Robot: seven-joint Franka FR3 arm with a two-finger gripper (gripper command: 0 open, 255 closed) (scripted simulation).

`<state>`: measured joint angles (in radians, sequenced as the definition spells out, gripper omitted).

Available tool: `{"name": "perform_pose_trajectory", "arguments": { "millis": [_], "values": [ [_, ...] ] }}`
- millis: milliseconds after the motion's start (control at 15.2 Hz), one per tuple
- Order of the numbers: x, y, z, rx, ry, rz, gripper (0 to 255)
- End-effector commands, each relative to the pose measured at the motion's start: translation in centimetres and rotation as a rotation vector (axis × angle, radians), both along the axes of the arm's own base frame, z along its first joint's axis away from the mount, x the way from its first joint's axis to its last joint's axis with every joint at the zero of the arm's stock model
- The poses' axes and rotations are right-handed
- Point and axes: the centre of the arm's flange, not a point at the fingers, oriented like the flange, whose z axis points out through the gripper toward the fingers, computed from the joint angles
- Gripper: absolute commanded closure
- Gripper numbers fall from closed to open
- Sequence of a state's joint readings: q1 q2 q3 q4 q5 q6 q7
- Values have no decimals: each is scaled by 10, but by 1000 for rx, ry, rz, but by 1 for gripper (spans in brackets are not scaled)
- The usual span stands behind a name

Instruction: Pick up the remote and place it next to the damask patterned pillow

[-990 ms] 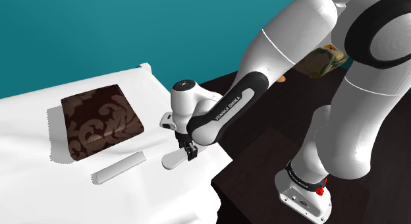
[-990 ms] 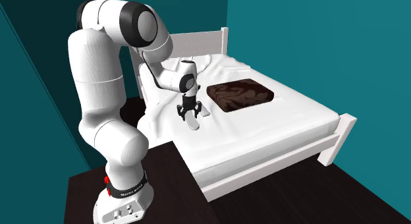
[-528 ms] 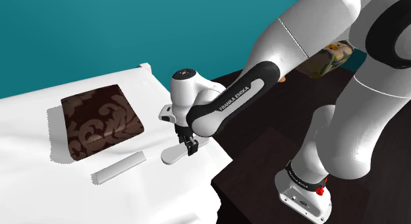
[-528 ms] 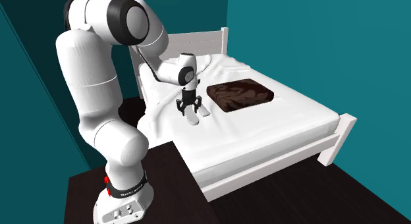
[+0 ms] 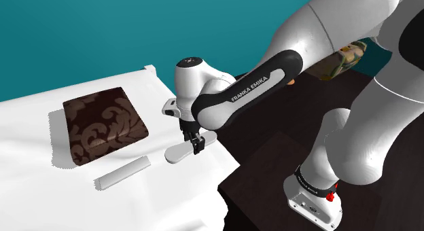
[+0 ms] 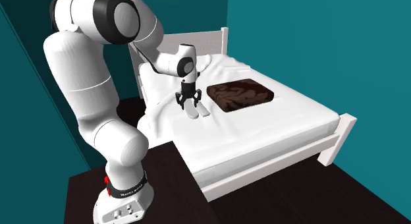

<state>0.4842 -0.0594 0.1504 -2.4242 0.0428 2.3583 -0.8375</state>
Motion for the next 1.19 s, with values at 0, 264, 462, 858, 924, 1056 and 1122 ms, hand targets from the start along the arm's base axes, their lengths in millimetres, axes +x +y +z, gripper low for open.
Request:
{"name": "perform_pose_trajectory", "arguments": {
  "millis": [0, 264, 462, 858, 924, 1056, 1122],
  "values": [
    [1, 0, 8, 0, 0, 0, 255],
    [53, -6, 8, 0, 0, 0, 255],
    [92, -12, 9, 0, 0, 0, 255],
    [171, -22, 9, 0, 0, 0, 255],
    [184, -24, 9, 0, 0, 0, 255],
    [210, -27, 9, 0, 0, 0, 255],
    [223, -29, 10, 0, 0, 0, 255]
  ]
}}
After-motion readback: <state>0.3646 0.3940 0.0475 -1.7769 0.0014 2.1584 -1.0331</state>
